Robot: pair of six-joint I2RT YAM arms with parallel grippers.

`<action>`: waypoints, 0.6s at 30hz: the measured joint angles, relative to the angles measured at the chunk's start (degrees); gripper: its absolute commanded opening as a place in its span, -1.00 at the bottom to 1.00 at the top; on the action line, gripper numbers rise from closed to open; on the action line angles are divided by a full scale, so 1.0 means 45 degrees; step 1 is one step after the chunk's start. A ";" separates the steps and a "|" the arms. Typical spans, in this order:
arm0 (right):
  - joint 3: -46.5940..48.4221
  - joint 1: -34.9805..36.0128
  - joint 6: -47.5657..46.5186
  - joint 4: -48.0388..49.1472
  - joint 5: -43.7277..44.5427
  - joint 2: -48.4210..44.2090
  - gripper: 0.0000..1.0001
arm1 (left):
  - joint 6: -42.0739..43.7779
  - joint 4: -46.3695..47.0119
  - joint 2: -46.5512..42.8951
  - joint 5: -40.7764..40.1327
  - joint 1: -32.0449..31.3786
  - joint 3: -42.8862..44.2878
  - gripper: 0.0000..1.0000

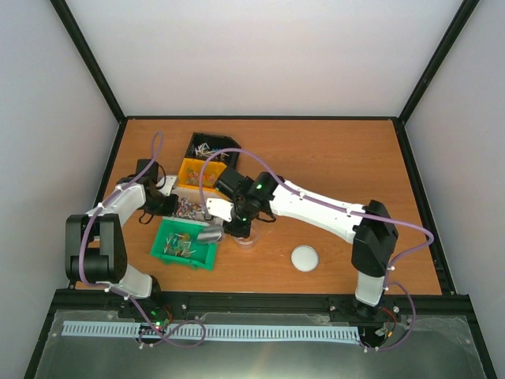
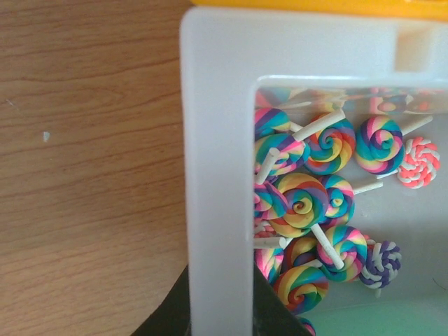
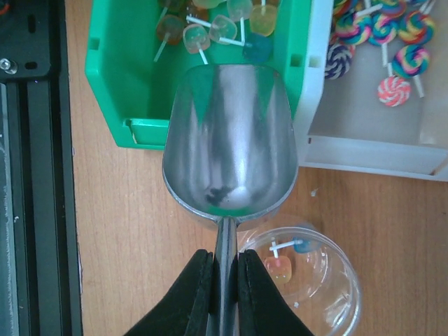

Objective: Pack the candies

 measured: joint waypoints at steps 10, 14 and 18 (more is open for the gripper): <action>0.0801 0.0636 0.0340 -0.0277 0.0787 0.1341 -0.94 | -0.0423 -0.0010 -0.0068 -0.0355 -0.0223 0.0000 -0.98; 0.1394 0.0646 0.0427 -0.0321 0.0865 0.1972 -0.95 | -0.0777 0.0000 -0.0146 -0.0680 -0.0437 0.0000 -0.98; 0.2040 0.0685 0.0432 -0.0612 0.0913 0.2516 -0.95 | -0.1069 0.0034 -0.0155 -0.1005 -0.0695 0.0000 -0.98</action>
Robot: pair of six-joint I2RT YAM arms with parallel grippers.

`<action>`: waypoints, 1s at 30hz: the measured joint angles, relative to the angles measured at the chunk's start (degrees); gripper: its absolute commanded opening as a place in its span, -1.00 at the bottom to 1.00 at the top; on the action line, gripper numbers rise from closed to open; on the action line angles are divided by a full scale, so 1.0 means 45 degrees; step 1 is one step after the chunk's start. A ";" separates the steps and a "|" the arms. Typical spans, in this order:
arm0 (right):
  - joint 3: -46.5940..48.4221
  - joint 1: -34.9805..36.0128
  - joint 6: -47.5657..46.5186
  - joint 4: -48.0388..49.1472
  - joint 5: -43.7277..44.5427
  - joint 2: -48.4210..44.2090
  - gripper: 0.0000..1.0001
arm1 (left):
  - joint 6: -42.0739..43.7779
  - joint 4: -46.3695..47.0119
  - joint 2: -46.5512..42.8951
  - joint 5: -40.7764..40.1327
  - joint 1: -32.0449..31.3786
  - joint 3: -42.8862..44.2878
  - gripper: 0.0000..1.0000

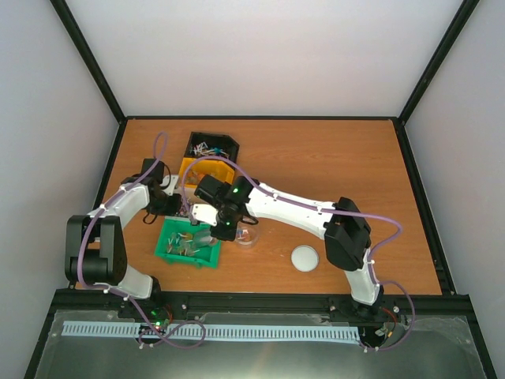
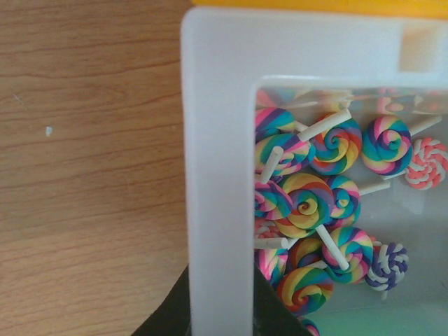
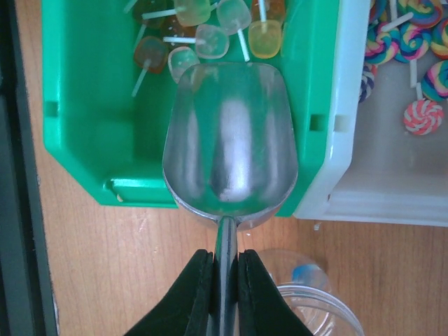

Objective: Pack the candies

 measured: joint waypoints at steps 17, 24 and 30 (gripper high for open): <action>0.0374 -0.0015 0.0282 0.1535 -0.1137 0.1171 -0.94 | -0.0495 0.0049 -0.0112 -0.0763 -0.0549 -0.0024 -0.98; -0.2521 -0.0010 0.0452 0.5217 -0.1768 0.0311 -0.94 | -0.0554 0.0141 -0.0068 -0.0617 -0.0549 -0.0083 -0.98; -0.4590 -0.0107 0.0729 0.7732 -0.2200 -0.0389 -0.94 | -0.0554 0.0199 -0.0053 -0.0510 -0.0534 -0.0107 -0.98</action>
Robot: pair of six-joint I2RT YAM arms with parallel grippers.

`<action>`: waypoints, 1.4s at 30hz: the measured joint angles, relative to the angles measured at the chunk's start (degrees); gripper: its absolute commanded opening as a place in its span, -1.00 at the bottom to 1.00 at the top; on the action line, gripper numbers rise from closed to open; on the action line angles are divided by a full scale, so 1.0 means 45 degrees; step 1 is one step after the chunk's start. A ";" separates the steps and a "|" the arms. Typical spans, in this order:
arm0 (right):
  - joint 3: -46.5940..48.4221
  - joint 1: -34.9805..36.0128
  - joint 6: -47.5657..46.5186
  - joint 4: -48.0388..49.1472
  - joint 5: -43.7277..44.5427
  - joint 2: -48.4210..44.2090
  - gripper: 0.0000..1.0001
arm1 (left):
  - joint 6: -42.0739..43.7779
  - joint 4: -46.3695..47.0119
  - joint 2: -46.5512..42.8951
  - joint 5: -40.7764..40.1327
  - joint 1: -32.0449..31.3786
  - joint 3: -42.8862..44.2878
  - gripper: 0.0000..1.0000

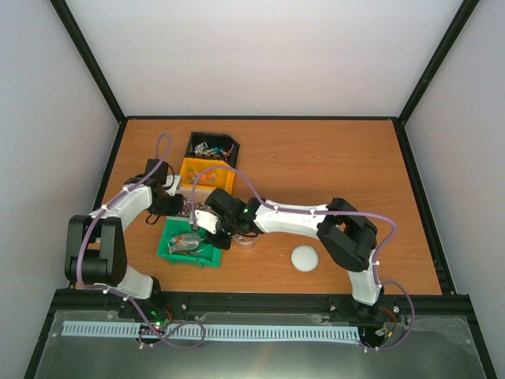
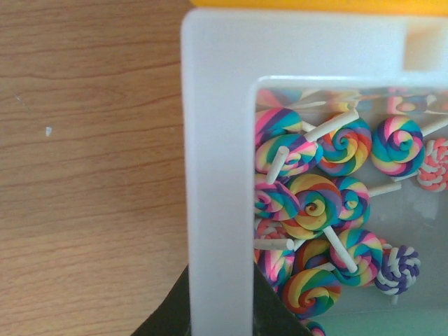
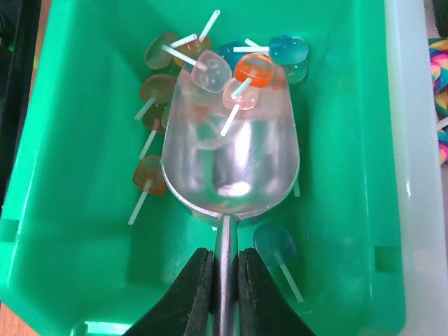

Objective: Pack the candies

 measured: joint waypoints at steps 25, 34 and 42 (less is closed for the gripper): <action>-0.4925 -0.1243 0.0452 0.4809 -0.1797 -0.2851 -0.94 | -0.0015 0.0131 0.0228 0.0573 -0.0019 0.0015 -0.98; -0.6237 -0.2375 -0.0019 0.5829 -0.4226 -0.3410 -0.94 | -0.0010 0.0141 0.0369 0.0699 -0.0019 0.0097 -0.99; -0.6290 -0.2744 -0.0321 0.6110 -0.5581 -0.3784 -0.94 | -0.0005 0.0146 0.0398 0.0777 -0.0024 0.0131 -0.98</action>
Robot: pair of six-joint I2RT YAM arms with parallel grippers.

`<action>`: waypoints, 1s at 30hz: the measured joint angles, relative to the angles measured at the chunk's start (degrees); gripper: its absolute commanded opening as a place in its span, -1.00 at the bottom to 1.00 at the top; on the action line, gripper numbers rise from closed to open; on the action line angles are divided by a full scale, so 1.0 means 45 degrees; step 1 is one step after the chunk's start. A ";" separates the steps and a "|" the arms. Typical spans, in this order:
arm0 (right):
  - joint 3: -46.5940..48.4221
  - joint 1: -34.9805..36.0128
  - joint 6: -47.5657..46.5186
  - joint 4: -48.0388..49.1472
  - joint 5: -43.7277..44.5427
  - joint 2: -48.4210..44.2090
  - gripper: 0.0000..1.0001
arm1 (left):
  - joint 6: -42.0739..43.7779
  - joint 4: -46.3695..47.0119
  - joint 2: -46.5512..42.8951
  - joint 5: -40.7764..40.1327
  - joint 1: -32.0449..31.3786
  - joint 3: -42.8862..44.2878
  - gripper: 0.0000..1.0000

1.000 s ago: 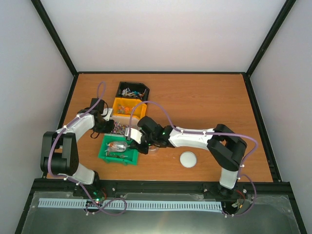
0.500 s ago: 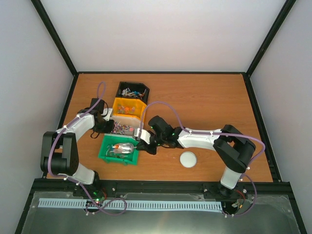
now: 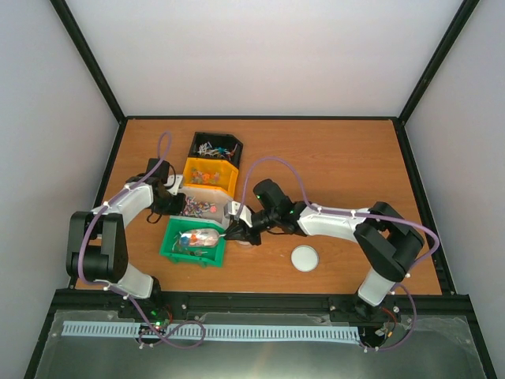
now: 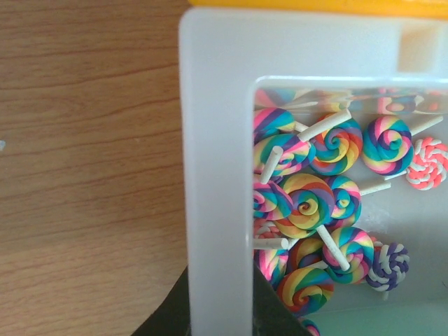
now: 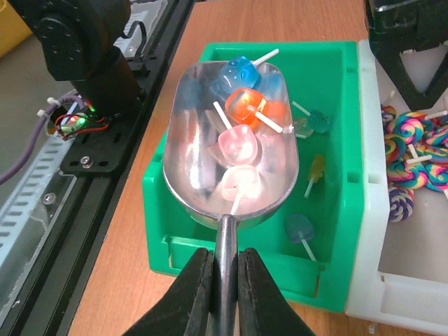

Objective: Pack the candies

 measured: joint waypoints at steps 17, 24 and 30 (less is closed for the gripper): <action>0.0204 -0.1511 -0.2404 -0.4313 -0.1613 -0.2030 -0.94 | 0.0005 0.0034 0.0087 0.0141 0.0000 0.0053 -0.98; 0.0204 -0.3293 -0.3789 -0.6824 -0.1685 -0.3400 -0.94 | 0.0005 0.0034 0.0087 0.0151 0.0000 0.0053 -0.98; 0.0204 -0.4065 -0.5013 -0.8782 -0.0869 -0.3997 -0.94 | 0.0005 0.0029 0.0087 0.0170 0.0000 0.0053 -0.98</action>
